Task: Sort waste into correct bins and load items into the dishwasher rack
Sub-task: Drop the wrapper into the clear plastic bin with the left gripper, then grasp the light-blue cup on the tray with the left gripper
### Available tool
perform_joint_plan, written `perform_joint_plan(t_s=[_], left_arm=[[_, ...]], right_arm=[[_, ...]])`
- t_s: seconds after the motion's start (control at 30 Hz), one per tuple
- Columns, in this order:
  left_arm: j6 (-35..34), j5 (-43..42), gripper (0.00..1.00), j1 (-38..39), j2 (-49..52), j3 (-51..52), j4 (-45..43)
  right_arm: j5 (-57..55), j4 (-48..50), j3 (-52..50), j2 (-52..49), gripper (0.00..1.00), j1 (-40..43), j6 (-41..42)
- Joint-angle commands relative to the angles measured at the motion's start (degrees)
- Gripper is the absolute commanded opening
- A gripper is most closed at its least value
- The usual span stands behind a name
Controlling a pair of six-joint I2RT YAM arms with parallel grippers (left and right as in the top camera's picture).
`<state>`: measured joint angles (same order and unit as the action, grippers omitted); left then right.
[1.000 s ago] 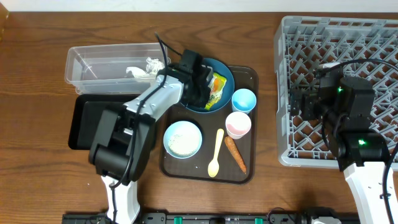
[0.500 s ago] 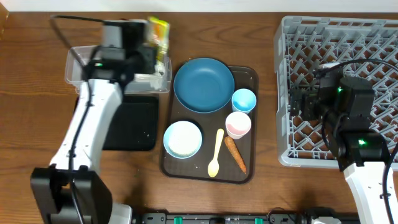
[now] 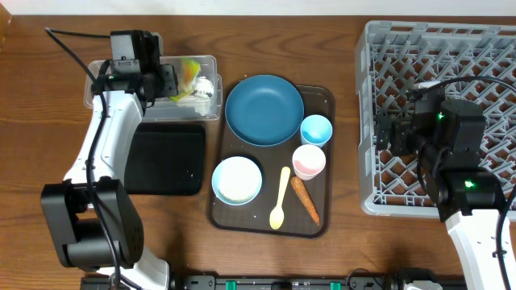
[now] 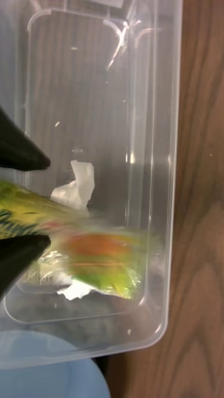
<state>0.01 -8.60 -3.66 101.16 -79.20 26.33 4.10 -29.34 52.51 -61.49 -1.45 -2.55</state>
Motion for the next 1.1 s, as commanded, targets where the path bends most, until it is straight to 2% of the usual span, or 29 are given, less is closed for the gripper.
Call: perform_joint_plan(t_s=[0.0, 0.1, 0.23, 0.4, 0.47, 0.63, 0.8, 1.07], left_arm=[[0.17, 0.15, 0.42, -0.13, -1.01, -0.55, -0.76], [0.20, -2.34, 0.43, 0.00, -2.16, -0.55, -1.11], [-0.09, -11.72, 0.43, 1.25, -3.54, -0.55, -2.25], [-1.88, -17.84, 0.43, 6.78, -3.54, -0.55, -3.26], [-2.01, -17.79, 0.46, 9.92, -3.54, -0.55, -3.06], [-1.99, -17.46, 0.46, 18.05, -3.21, -0.55, -4.72], [-1.99, -10.91, 0.47, 26.18, -2.21, -0.55, -6.08], [-2.45, -9.97, 0.47, 33.73, 2.01, -0.55, -5.40]], right_arm=[[-0.22, -0.07, 1.27, -0.39, 0.99, -0.22, 0.33], [-0.22, -0.04, 1.27, -0.39, 0.99, -0.22, 0.33], [-0.22, -0.04, 1.27, -0.39, 0.99, -0.22, 0.33], [-0.24, 0.00, 1.27, -0.42, 0.99, -0.22, 0.33], [-0.35, 0.00, 1.27, -0.42, 0.99, -0.22, 0.33], [-1.29, 0.02, 1.27, -0.42, 0.99, -0.22, 0.31], [-1.29, -0.07, 1.27, -0.42, 0.99, -0.22, 0.35], [-1.29, -0.46, 1.27, -0.42, 0.99, -0.22, 0.33]])
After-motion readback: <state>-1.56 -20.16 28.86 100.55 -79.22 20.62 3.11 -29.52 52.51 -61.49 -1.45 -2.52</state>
